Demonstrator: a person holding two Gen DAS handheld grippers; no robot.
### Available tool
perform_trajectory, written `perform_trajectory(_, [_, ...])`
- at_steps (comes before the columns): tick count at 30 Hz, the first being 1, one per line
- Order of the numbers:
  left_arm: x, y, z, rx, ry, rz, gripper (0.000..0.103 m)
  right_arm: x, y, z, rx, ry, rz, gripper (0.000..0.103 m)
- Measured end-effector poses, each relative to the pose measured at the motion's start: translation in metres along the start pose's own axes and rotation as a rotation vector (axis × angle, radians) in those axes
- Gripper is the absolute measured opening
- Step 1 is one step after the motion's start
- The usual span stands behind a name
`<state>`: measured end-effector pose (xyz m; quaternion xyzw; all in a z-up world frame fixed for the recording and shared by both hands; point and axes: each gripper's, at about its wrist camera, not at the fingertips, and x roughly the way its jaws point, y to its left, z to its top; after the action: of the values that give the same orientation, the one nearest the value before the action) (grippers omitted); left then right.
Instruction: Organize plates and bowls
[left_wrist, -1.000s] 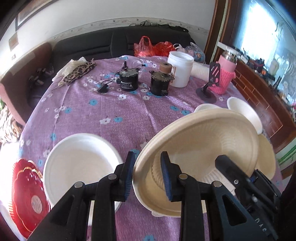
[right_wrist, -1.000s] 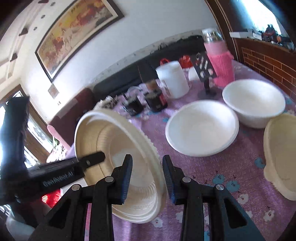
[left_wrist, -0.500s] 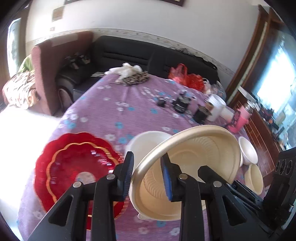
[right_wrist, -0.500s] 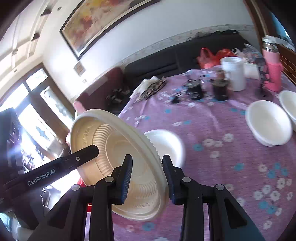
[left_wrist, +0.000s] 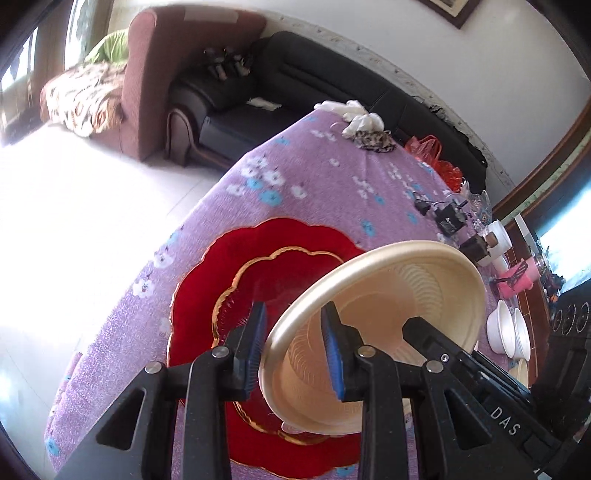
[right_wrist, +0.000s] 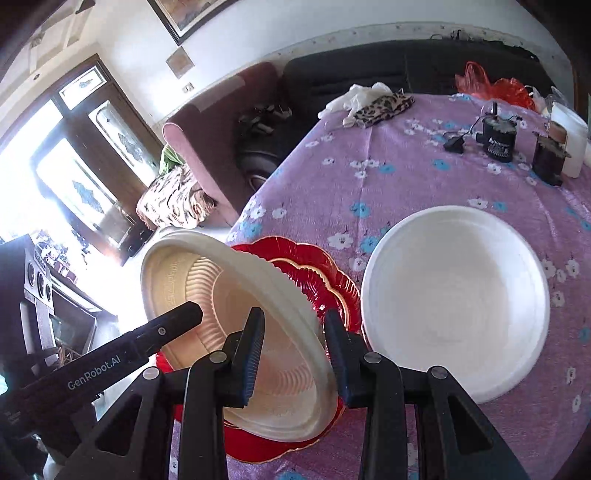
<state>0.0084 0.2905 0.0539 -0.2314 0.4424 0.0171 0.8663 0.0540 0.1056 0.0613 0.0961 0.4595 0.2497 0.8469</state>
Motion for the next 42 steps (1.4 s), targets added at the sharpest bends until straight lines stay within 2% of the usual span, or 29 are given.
perform_trajectory(4, [0.013, 0.012, 0.002, -0.011, 0.032, 0.007, 0.028, 0.026, -0.003, 0.006, 0.019, 0.062, -0.009, 0.039])
perform_trajectory(8, [0.020, 0.012, 0.005, -0.003, 0.046, 0.011, 0.038, 0.042, -0.006, 0.012, 0.021, 0.084, -0.030, 0.039])
perform_trajectory(10, [0.020, 0.015, 0.007, -0.004, 0.042, 0.007, 0.049, 0.044, -0.009, 0.014, 0.027, 0.076, -0.033, 0.049])
perform_trajectory(11, [0.019, 0.016, 0.008, -0.009, 0.040, 0.001, 0.056, 0.045, -0.011, 0.015, 0.031, 0.070, -0.026, 0.058])
perform_trajectory(12, [0.018, 0.017, 0.009, -0.013, 0.035, -0.009, 0.056, 0.044, -0.012, 0.017, 0.033, 0.061, -0.009, 0.061])
perform_trajectory(18, [-0.002, 0.017, 0.005, 0.005, -0.019, -0.036, 0.057, 0.019, -0.002, 0.023, -0.027, -0.025, -0.041, 0.062])
perform_trajectory(22, [-0.034, 0.002, -0.005, 0.068, -0.153, 0.011, 0.060, -0.019, 0.002, 0.017, -0.074, -0.116, -0.059, 0.061])
perform_trajectory(25, [-0.069, -0.017, -0.017, 0.127, -0.319, 0.082, 0.079, -0.057, 0.002, 0.009, -0.130, -0.212, -0.114, 0.066])
perform_trajectory(27, [-0.094, -0.030, -0.027, 0.155, -0.435, 0.130, 0.101, -0.086, -0.002, 0.003, -0.160, -0.300, -0.176, 0.074])
perform_trajectory(28, [-0.104, -0.036, -0.030, 0.167, -0.477, 0.142, 0.102, -0.103, -0.004, -0.002, -0.177, -0.357, -0.222, 0.076])
perform_trajectory(30, [-0.120, -0.050, -0.037, 0.196, -0.519, 0.128, 0.103, -0.134, -0.009, -0.011, -0.208, -0.468, -0.317, 0.086])
perform_trajectory(31, [-0.124, -0.056, -0.039, 0.212, -0.517, 0.108, 0.103, -0.146, -0.012, -0.016, -0.220, -0.519, -0.361, 0.091])
perform_trajectory(32, [-0.125, -0.062, -0.040, 0.223, -0.509, 0.095, 0.103, -0.160, -0.018, -0.022, -0.228, -0.578, -0.403, 0.102])
perform_trajectory(33, [-0.125, -0.070, -0.042, 0.237, -0.494, 0.080, 0.103, -0.169, -0.023, -0.025, -0.230, -0.606, -0.422, 0.103])
perform_trajectory(35, [-0.120, -0.081, -0.045, 0.261, -0.461, 0.055, 0.103, -0.179, -0.043, -0.027, -0.194, -0.588, -0.447, 0.103])
perform_trajectory(40, [-0.098, -0.101, -0.051, 0.281, -0.369, 0.008, 0.103, -0.167, -0.108, -0.032, -0.029, -0.384, -0.342, 0.103])
perform_trajectory(42, [-0.093, -0.106, -0.053, 0.276, -0.347, -0.008, 0.103, -0.155, -0.128, -0.034, 0.015, -0.333, -0.329, 0.099])
